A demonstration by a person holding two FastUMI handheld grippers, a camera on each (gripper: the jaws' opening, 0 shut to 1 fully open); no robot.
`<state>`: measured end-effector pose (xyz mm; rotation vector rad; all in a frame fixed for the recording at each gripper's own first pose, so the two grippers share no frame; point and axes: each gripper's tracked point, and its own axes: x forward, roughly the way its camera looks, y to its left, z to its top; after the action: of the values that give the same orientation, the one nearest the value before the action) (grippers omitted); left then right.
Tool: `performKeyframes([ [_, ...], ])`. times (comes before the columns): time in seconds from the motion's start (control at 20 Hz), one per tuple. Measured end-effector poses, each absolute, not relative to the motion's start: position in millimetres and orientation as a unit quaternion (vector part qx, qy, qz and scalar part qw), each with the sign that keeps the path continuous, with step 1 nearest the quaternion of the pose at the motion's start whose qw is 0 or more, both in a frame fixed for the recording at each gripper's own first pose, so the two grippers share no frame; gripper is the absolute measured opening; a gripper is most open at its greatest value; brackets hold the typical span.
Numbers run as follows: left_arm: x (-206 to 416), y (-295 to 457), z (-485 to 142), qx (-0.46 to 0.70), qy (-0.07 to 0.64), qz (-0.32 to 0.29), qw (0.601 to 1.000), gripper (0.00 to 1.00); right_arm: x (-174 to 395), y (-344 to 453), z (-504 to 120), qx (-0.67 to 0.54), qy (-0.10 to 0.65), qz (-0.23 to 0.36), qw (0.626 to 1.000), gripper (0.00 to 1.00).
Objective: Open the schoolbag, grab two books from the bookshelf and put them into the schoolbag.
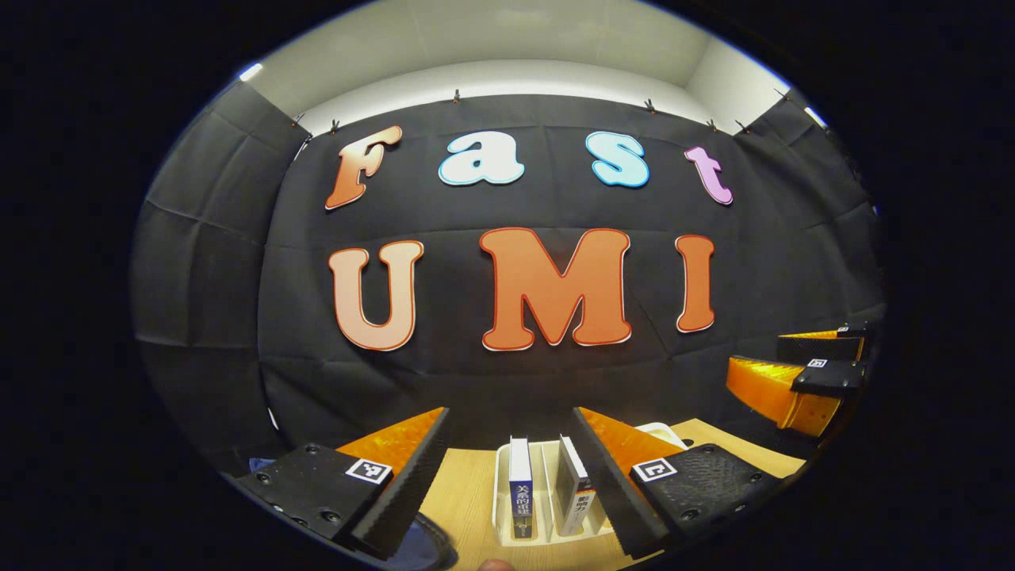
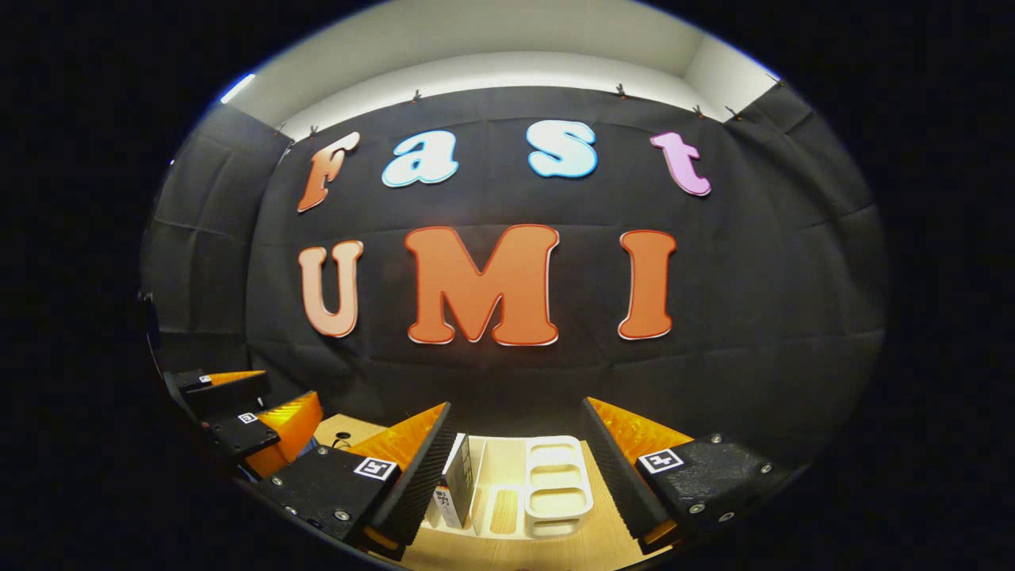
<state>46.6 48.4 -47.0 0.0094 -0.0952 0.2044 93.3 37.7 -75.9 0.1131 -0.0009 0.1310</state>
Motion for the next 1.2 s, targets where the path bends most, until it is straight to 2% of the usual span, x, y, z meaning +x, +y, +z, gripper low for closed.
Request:
performKeyframes([
  [0.15, 55.0, 54.4, -47.8, -0.012, -0.047, 0.082, 0.995, 0.94, 96.6, 42.5, -75.1, 0.051, -0.005, 0.043, 0.998, 0.94],
  [0.2, 58.7, 58.0, -52.0, -0.007, -0.043, 0.08, 0.996, 0.97, 97.8, 43.2, -73.8, 0.048, -0.008, 0.037, 0.998, 0.94],
  [0.25, 60.3, 60.2, -52.6, -0.009, -0.042, 0.077, 0.996, 0.94, 98.6, 46.2, -71.8, 0.046, -0.01, 0.036, 0.998, 0.94],
  [0.3, 60.1, 60.1, -52.3, -0.01, -0.043, 0.075, 0.996, 0.98, 99.3, 49.5, -72.3, 0.046, -0.01, 0.036, 0.998, 0.94],
  [0.4, 61.9, 65.8, -52.7, -0.009, -0.043, 0.075, 0.996, 0.98, 101.2, 55.9, -76.5, 0.043, -0.003, 0.042, 0.998, 0.94],
  [0.45, 62.4, 69.6, -53.9, -0.007, -0.04, 0.077, 0.996, 0.94, 101.0, 59.8, -78.3, 0.041, 0.0, 0.045, 0.998, 0.94],
  [0.5, 62.7, 72.5, -55.1, -0.008, -0.039, 0.079, 0.996, 0.98, 102.2, 62.9, -79.8, 0.038, 0.004, 0.047, 0.998, 0.94],
  [0.55, 61.6, 74.4, -56.6, -0.011, -0.038, 0.08, 0.996, 0.95, 102.3, 65.2, -80.9, 0.035, 0.005, 0.05, 0.998, 0.94],
  [0.6, 60.9, 76.6, -58.5, -0.014, -0.037, 0.082, 0.996, 0.98, 100.9, 68.7, -81.2, 0.033, 0.006, 0.053, 0.998, 0.94],
  [0.75, 57.4, 80.4, -62.6, -0.021, -0.034, 0.083, 0.996, 0.98, 100.1, 72.9, -85.2, 0.026, 0.01, 0.061, 0.998, 0.94],
  [0.85, 57.3, 81.6, -64.7, -0.025, -0.028, 0.084, 0.996, 0.94, 99.9, 74.4, -89.2, 0.023, 0.017, 0.065, 0.997, 0.94],
  [0.9, 57.9, 81.3, -70.4, -0.027, -0.023, 0.082, 0.996, 0.98, 100.0, 75.1, -91.8, 0.023, 0.021, 0.067, 0.997, 0.94],
  [0.95, 56.3, 81.1, -76.5, -0.028, -0.016, 0.08, 0.996, 0.94, 100.2, 74.8, -92.9, 0.023, 0.023, 0.067, 0.997, 0.94],
  [1.05, 54.7, 83.2, -92.0, -0.025, 0.006, 0.08, 0.996, 0.98, 101.5, 74.6, -97.7, 0.024, 0.029, 0.069, 0.997, 0.95],
  [1.1, 54.5, 83.5, -102.6, -0.022, 0.02, 0.079, 0.996, 0.94, 104.0, 75.5, -100.8, 0.024, 0.034, 0.07, 0.997, 0.95],
  [1.2, 50.9, 89.8, -126.2, -0.008, 0.05, 0.084, 0.995, 0.94, 105.6, 75.8, -107.9, 0.025, 0.043, 0.074, 0.996, 0.95],
])
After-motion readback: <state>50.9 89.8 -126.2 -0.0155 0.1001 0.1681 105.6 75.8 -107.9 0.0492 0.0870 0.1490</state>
